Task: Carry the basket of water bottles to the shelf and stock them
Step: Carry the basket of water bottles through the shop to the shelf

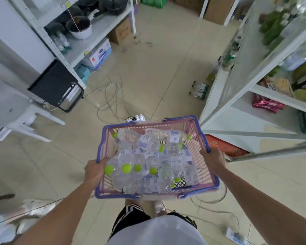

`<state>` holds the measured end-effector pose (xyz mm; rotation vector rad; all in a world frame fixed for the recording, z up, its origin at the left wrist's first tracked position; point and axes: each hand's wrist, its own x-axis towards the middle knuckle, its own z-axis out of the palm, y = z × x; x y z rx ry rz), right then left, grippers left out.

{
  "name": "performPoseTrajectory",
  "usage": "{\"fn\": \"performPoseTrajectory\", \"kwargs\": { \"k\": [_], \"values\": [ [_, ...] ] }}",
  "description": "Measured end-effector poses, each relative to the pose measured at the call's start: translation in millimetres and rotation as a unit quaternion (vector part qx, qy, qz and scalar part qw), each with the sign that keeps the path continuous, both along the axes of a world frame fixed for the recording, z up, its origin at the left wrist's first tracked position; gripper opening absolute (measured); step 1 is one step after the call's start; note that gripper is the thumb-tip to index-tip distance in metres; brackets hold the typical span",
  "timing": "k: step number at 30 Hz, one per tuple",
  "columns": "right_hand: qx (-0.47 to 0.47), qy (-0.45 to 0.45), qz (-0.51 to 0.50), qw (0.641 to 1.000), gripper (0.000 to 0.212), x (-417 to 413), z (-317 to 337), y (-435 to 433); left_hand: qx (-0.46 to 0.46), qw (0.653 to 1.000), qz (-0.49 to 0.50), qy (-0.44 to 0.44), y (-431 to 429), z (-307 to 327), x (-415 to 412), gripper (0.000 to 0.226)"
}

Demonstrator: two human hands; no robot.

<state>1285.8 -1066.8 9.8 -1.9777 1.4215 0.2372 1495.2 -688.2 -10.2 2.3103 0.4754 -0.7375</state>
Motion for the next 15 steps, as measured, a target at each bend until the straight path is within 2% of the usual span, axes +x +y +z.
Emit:
{"fn": "performPoseTrajectory", "kwargs": {
  "k": [6,15],
  "values": [
    [-0.035,0.015,-0.028,0.999,0.045,96.2,-12.3,-38.2,0.008,0.998,-0.055,0.009,-55.2,-11.9,135.8,0.042],
    [0.022,-0.012,-0.101,0.995,0.034,216.9,-22.5,-128.8,0.031,0.995,-0.097,-0.014,-175.8,1.3,293.9,0.043]
  ]
}}
